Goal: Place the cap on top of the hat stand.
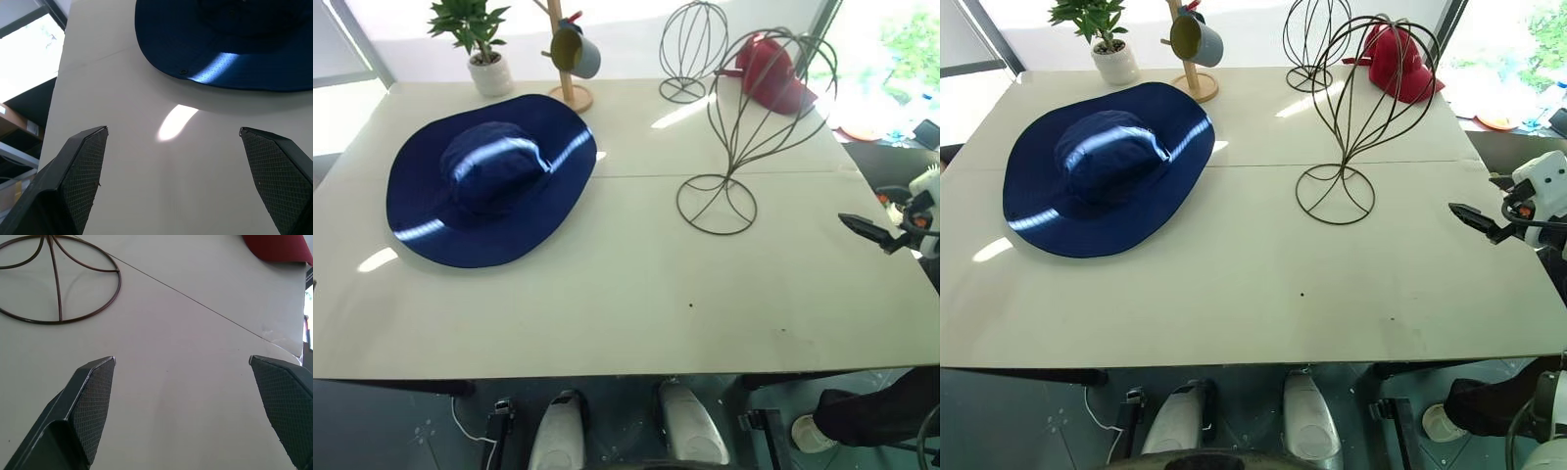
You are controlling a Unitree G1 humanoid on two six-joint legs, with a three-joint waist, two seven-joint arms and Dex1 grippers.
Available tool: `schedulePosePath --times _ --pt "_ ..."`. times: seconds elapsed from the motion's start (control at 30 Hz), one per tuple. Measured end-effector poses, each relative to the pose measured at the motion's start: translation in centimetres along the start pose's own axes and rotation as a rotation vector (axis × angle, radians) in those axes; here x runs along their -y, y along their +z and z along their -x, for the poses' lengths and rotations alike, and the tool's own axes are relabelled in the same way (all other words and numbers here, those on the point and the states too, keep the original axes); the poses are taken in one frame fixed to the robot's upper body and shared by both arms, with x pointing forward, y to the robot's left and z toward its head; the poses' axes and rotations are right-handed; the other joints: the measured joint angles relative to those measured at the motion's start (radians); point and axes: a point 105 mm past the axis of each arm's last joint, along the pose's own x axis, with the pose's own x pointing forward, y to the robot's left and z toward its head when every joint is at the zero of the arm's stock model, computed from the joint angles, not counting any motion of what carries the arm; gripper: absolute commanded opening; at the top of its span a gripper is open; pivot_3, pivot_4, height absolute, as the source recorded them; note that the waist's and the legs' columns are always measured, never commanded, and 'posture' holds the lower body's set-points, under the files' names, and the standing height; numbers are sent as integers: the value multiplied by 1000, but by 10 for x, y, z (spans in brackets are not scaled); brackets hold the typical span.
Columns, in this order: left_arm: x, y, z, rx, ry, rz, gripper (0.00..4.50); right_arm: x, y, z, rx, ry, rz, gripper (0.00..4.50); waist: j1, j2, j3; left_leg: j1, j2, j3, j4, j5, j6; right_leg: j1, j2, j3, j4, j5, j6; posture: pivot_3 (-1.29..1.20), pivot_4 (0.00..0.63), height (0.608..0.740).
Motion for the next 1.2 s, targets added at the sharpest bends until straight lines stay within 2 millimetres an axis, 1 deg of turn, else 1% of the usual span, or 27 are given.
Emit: schedulePosePath --times 0.23,0.5,0.57,0.63,0.73,0.83,0.9,0.97,1.03,1.07,1.13,1.2 --pt "-1 1 -1 4 4 -17 4489 0 0 0 3 5 7 4500 0 0 0 0 0 0 3 0 0 -2 1 1 6 0 0 0 150 739" --pt "5 -1 -7 -3 -33 -10 4489 -4 -2 0 -4 41 -15 4500 0 0 0 0 2 0 6 0 0 -3 4 3 9 0 0 0 150 739" --pt "7 4 -12 16 -45 -14 4489 -5 -1 1 -8 58 -13 4500 0 0 0 0 2 0 6 0 0 -3 4 3 9 0 0 0 150 739" --pt "13 12 -20 40 -76 -36 4489 -6 0 4 -22 84 1 4500 3 0 0 0 2 0 7 0 0 -3 4 3 9 0 0 0 150 739" --pt "27 28 -32 77 -143 -104 4489 -13 12 10 -28 172 18 4500 3 0 0 0 2 0 7 0 0 -3 4 3 9 0 0 0 150 739" --pt "50 48 -44 104 -251 -217 4489 -33 26 22 -39 308 61 4500 4 0 0 0 2 0 7 0 0 -3 4 3 9 0 0 0 150 739" --pt "65 58 -51 102 -329 -328 4489 -51 31 30 -43 396 64 4500 4 0 0 0 3 0 7 0 0 -3 5 3 10 0 0 0 150 739" --pt "79 64 -57 94 -404 -438 4489 -69 35 36 -46 466 65 4500 3 0 0 0 3 0 7 0 0 -3 5 4 10 0 0 0 150 739" --pt "93 66 -64 97 -479 -540 4489 -88 44 42 -37 528 80 4500 2 1 0 0 3 0 7 0 0 -3 5 5 10 0 0 0 150 739" --pt "101 69 -69 111 -506 -594 4489 -98 51 44 -24 553 92 4500 2 1 0 0 3 0 7 0 0 -3 5 5 10 0 -1 0 150 739" --pt "110 71 -75 127 -541 -664 4489 -110 66 48 10 574 119 4500 3 1 0 0 3 0 7 0 0 -3 6 5 10 0 -1 0 150 739" --pt "123 68 -80 131 -597 -727 4489 -124 81 51 52 591 148 4500 3 1 0 0 3 0 7 0 0 -3 6 5 10 0 -1 0 150 739"
